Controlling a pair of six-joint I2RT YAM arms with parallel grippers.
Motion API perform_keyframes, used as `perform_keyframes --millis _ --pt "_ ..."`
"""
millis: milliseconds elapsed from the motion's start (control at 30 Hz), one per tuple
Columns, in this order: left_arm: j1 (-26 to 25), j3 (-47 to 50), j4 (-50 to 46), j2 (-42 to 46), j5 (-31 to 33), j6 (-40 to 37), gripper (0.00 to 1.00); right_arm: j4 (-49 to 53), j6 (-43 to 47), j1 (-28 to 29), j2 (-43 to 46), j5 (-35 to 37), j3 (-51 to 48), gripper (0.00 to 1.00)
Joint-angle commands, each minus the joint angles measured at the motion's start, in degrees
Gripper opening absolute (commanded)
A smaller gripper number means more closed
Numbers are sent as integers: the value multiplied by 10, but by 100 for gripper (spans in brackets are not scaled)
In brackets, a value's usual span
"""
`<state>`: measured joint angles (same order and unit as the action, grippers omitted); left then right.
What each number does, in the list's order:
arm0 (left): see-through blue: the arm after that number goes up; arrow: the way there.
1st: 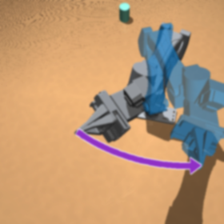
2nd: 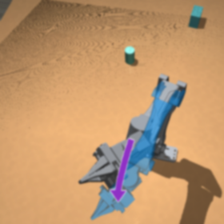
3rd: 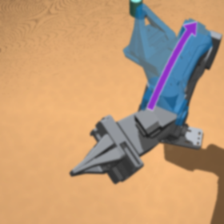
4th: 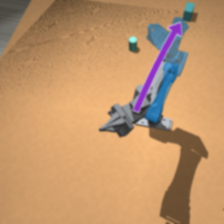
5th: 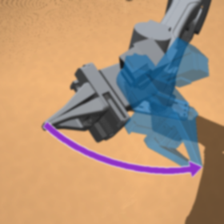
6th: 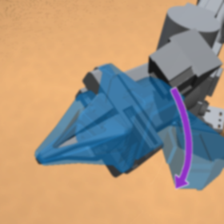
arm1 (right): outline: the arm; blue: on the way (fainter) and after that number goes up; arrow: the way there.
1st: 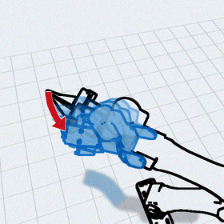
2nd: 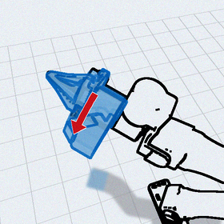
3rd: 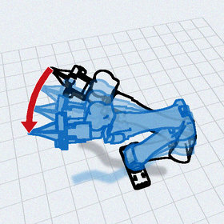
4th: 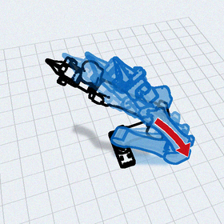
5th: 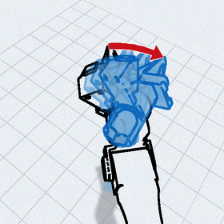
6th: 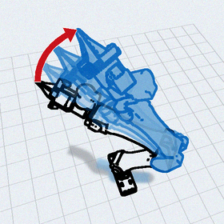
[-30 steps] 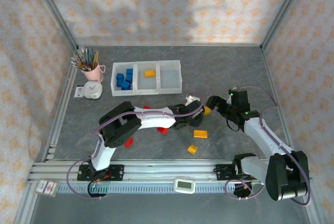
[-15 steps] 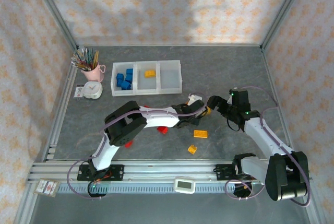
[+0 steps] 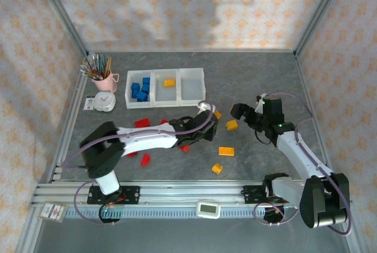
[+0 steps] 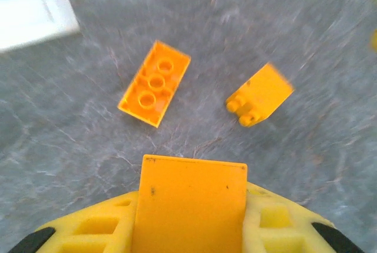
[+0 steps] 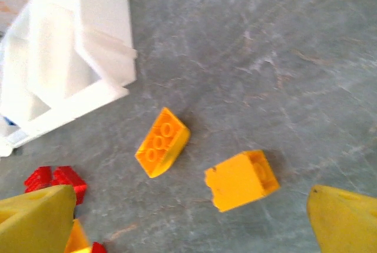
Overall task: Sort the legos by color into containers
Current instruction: Place the lego in the container, then pick up the lego from the center of the table.
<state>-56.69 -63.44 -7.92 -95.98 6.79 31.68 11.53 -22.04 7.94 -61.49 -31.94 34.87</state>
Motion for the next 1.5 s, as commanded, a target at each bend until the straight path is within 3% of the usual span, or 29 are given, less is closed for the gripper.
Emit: perform_keyframes --millis 0,167,367,533,667,767,900,1200,1467 --pt "37 16 -25 48 41 16 20 -35 1 39 -16 -11 38 100" --pt "140 1 -66 66 75 13 20 -72 -10 115 -69 16 72 100" --pt "250 -71 -76 -5 94 -6 19 -109 -31 160 -128 28 102 100" --pt "296 -148 -81 -94 107 -30 20 -115 -31 162 -150 29 116 100" --pt "317 -229 -127 -180 121 -40 28 -100 -18 162 -158 47 124 100" --pt "318 -268 -154 -204 140 -57 40 -87 -7 162 -157 58 130 100" --pt "318 -273 -150 -188 120 -69 54 -80 -5 160 -147 73 134 100" --pt "298 -209 -141 -79 66 -55 63 -76 -26 109 -111 69 112 100" --pt "179 -111 -38 -10 -8 -95 66 -43 -28 59 -66 72 61 100"
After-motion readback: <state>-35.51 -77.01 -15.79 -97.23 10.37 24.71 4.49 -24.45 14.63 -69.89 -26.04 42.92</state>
